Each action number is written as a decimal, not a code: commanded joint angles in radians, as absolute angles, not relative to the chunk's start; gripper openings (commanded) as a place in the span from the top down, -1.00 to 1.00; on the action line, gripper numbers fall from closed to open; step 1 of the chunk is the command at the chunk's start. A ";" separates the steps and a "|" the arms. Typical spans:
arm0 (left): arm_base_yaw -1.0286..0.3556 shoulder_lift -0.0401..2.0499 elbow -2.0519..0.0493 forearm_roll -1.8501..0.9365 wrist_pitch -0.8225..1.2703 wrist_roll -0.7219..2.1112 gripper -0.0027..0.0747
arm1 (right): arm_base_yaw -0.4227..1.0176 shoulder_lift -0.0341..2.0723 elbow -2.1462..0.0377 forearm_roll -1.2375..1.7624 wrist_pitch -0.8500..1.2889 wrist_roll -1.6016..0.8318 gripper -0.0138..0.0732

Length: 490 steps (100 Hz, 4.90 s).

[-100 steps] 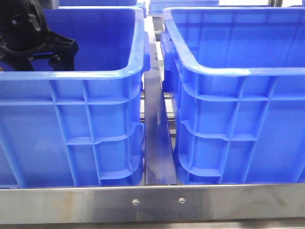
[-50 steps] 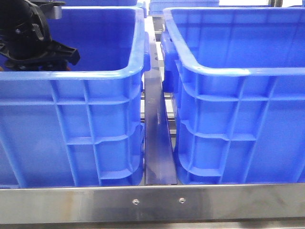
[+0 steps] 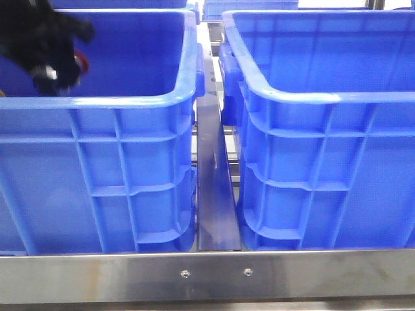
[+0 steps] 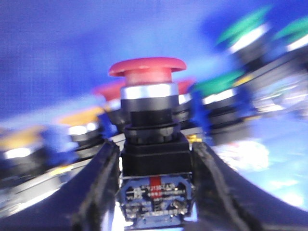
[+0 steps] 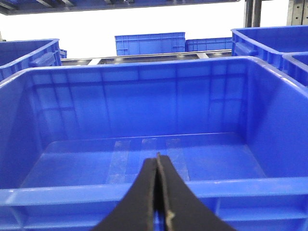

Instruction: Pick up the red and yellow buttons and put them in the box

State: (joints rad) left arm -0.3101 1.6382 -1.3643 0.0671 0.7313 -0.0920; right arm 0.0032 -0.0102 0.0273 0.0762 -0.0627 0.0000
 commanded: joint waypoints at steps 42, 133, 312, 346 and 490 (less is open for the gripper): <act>-0.619 1.224 -1.312 0.069 0.749 -0.055 0.98 | 0.006 -0.036 0.008 0.067 -0.146 -0.006 0.84; -0.957 1.156 -1.255 0.087 0.750 -0.039 0.98 | 0.006 0.190 -0.551 0.131 0.394 0.098 0.84; -0.957 1.156 -1.255 0.087 0.752 -0.039 0.98 | 0.243 1.092 -0.803 1.720 0.859 -0.861 -0.53; -0.957 1.156 -1.255 0.087 0.752 -0.039 0.98 | 0.359 1.213 -0.888 1.763 0.871 -0.906 -0.53; -0.888 1.107 -1.247 0.109 0.754 -0.154 -0.27 | 0.370 1.249 -0.902 1.762 0.783 -1.088 0.19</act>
